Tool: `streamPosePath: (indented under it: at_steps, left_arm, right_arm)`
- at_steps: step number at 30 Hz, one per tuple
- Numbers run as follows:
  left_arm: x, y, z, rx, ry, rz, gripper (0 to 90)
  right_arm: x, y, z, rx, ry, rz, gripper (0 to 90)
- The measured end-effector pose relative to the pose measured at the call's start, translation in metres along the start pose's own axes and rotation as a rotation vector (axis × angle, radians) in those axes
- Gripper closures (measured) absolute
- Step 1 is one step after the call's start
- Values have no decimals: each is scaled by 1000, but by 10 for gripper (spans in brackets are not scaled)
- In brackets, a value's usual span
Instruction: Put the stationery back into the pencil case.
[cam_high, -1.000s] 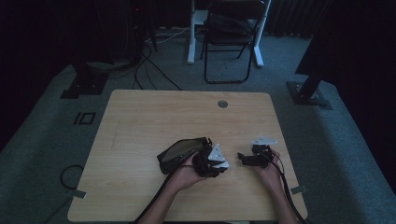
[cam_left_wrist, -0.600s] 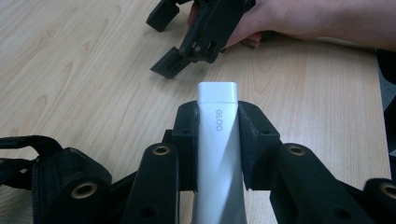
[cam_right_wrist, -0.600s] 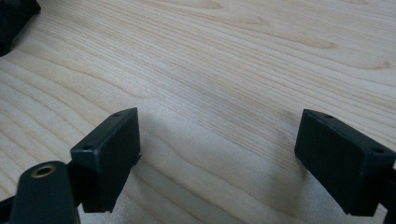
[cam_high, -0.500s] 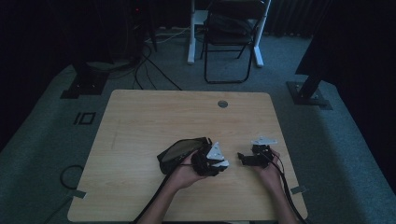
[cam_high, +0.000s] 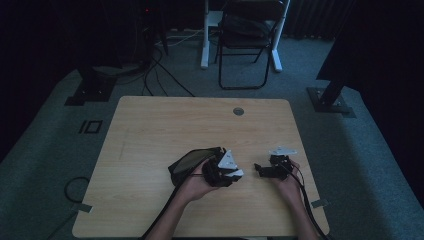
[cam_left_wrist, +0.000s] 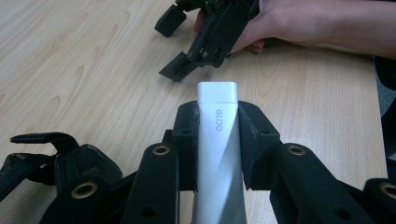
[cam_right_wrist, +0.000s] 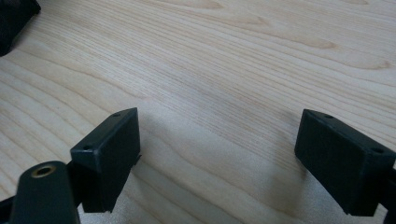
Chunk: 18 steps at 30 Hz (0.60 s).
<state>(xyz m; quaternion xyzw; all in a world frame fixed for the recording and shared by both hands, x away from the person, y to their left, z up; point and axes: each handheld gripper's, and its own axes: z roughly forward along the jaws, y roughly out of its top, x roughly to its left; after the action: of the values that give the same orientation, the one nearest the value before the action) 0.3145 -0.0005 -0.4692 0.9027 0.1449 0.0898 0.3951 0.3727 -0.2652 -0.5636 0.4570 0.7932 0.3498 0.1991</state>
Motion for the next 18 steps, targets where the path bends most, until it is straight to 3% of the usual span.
streamPosePath:
  at_steps: [18]
  left_arm:
    - [7,-1,-15,-26,34,-18,711]
  right_arm:
    - [0,0,0,0,0,-1,141]
